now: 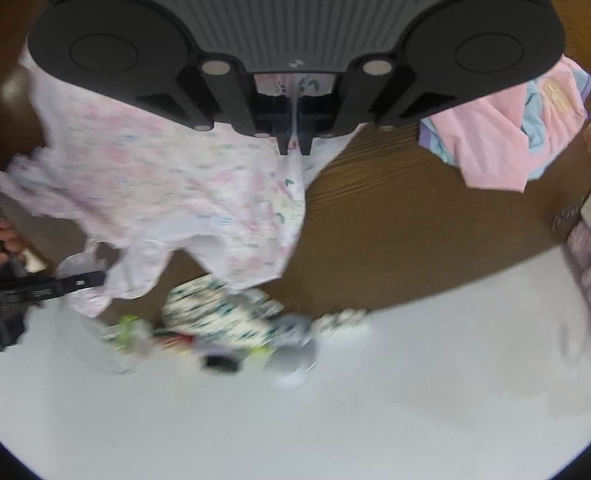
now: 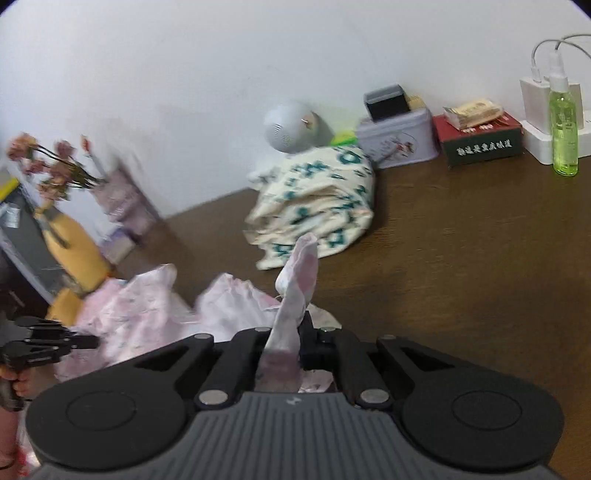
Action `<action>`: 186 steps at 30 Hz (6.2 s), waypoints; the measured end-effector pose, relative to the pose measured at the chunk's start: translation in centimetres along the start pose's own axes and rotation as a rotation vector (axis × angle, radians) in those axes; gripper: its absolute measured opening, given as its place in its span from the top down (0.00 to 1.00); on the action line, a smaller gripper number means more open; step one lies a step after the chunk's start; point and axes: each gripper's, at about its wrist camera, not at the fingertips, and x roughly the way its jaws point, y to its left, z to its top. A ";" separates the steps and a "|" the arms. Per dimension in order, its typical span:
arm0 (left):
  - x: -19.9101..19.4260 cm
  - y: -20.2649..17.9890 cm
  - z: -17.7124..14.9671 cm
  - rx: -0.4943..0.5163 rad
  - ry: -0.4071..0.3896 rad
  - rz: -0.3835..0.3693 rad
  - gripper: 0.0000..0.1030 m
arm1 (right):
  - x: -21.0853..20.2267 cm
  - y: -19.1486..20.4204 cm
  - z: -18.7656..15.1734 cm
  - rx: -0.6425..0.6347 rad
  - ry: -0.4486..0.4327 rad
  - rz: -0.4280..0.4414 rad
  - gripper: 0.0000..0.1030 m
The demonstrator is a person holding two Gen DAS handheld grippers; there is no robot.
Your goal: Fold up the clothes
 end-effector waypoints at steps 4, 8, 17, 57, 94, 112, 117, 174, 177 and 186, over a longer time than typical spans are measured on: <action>-5.3 -1.6 -0.1 0.080 -0.053 -0.025 0.98 | -5.0 4.0 -1.1 -0.027 -0.034 0.070 0.97; -7.3 -1.4 3.3 0.159 -0.072 0.030 0.97 | -8.9 6.4 0.0 0.010 -0.042 0.102 0.97; 10.3 4.4 10.1 0.046 0.201 0.334 0.54 | 1.4 -2.8 5.7 0.387 0.059 -0.238 0.81; -5.6 -7.5 -9.9 -0.121 0.051 0.249 0.97 | -0.8 18.7 -15.3 -0.631 0.278 0.021 0.68; -2.7 2.3 -8.8 -0.375 0.155 0.253 0.98 | 1.1 17.8 -12.6 -0.479 0.300 0.053 0.67; -5.0 4.8 -8.7 -0.349 0.189 0.207 0.61 | 0.7 18.1 -13.3 -0.534 0.289 0.040 0.67; -3.6 3.3 -8.7 -0.326 0.220 0.189 0.66 | 0.6 18.2 -13.4 -0.536 0.288 0.037 0.64; 0.2 -6.0 -6.7 -0.036 0.074 0.052 0.70 | -2.2 -5.3 -1.1 0.203 0.075 -0.276 0.94; 0.1 -5.9 -6.9 -0.040 0.070 0.052 0.70 | -3.7 -4.5 -1.4 0.215 0.057 -0.244 0.85; 0.0 -6.2 -7.1 -0.038 0.060 0.063 0.70 | -5.8 0.3 -5.7 0.045 0.154 -0.272 0.60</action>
